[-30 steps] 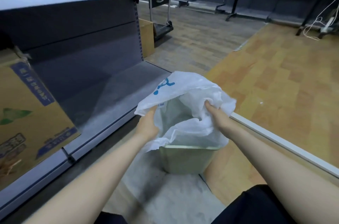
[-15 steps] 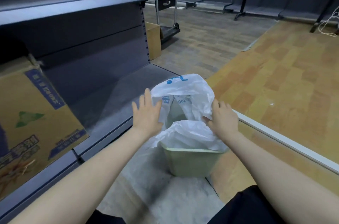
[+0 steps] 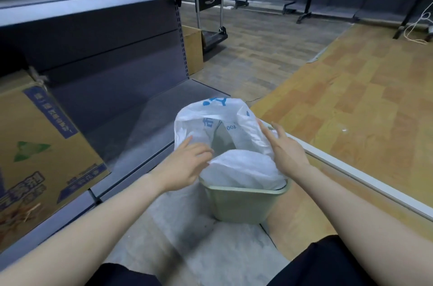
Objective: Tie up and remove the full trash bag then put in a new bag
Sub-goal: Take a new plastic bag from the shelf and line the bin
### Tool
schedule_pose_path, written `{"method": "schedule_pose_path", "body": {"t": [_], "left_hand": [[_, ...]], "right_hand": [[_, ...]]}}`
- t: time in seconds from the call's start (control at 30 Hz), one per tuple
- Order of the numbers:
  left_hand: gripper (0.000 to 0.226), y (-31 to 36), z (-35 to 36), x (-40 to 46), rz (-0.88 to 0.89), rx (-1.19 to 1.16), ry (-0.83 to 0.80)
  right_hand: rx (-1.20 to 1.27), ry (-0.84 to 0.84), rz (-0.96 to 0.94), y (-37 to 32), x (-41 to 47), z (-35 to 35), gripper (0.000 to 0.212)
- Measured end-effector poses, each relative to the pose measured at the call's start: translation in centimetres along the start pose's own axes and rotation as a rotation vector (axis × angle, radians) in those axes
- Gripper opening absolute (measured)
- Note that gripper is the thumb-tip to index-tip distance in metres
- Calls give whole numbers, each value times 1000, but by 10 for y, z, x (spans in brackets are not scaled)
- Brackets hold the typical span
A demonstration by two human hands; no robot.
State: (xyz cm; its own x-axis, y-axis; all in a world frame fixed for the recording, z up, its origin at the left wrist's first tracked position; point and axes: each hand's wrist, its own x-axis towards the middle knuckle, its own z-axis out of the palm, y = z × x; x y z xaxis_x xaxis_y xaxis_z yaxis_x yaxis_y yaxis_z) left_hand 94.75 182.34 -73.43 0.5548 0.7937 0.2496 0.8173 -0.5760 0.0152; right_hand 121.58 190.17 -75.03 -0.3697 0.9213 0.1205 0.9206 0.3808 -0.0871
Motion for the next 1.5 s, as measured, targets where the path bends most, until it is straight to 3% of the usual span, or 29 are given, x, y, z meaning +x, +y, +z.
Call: {"method": "schedule_pose_path", "body": {"t": [0.1,0.17,0.27,0.33,0.43,0.5,0.63,0.77,0.9,1.0,1.07,1.13,1.2,1.23,1.3,1.4,1.43,1.5], "left_hand": [[22,-16,-2,-25,10,-103,102],[48,-14,2,-38,-19,-178,-14],[87,-9,13,-40,-232,-269,-206],[78,-7,21,-35,-296,-176,-278],[54,-6,23,-29,-268,-81,-256],[62,-2,24,-24,-230,-108,-213],[83,17,27,-3,-243,-196,-322],[77,18,43,5,-188,-46,-504],[36,6,54,7,-102,105,-571],[23,4,61,14,-5,122,-558],[20,3,65,16,20,87,-536],[35,-2,66,15,21,47,-498],[67,-6,63,13,55,75,-468],[78,-5,60,13,82,103,-447],[86,-1,54,13,119,146,-401],[88,5,49,16,84,106,-340],[88,4,51,16,60,86,-337],[89,1,57,13,22,68,-380]], "right_hand": [[168,-19,21,6,-3,1,93],[258,-129,0,2,-2,5,92],[290,-472,-91,-15,1,17,86],[173,-612,-140,-23,3,24,80],[13,-467,-116,-23,9,16,85],[-15,-300,-95,-19,7,4,93],[-94,-125,-130,4,-3,-9,100],[-159,-175,-211,26,-24,-20,91],[-304,-317,-194,68,-40,-19,79],[-386,-452,-180,94,-49,-7,100],[-353,-446,-163,103,-53,0,102],[-268,-110,-301,101,-53,-2,85],[-120,264,-481,82,-47,-12,66],[-94,351,-570,67,-41,-16,61],[-122,307,-731,37,-30,-14,65],[-325,35,-792,18,-22,17,68],[-380,-3,-778,17,-24,30,60],[-384,77,-812,25,-32,46,40]]}}
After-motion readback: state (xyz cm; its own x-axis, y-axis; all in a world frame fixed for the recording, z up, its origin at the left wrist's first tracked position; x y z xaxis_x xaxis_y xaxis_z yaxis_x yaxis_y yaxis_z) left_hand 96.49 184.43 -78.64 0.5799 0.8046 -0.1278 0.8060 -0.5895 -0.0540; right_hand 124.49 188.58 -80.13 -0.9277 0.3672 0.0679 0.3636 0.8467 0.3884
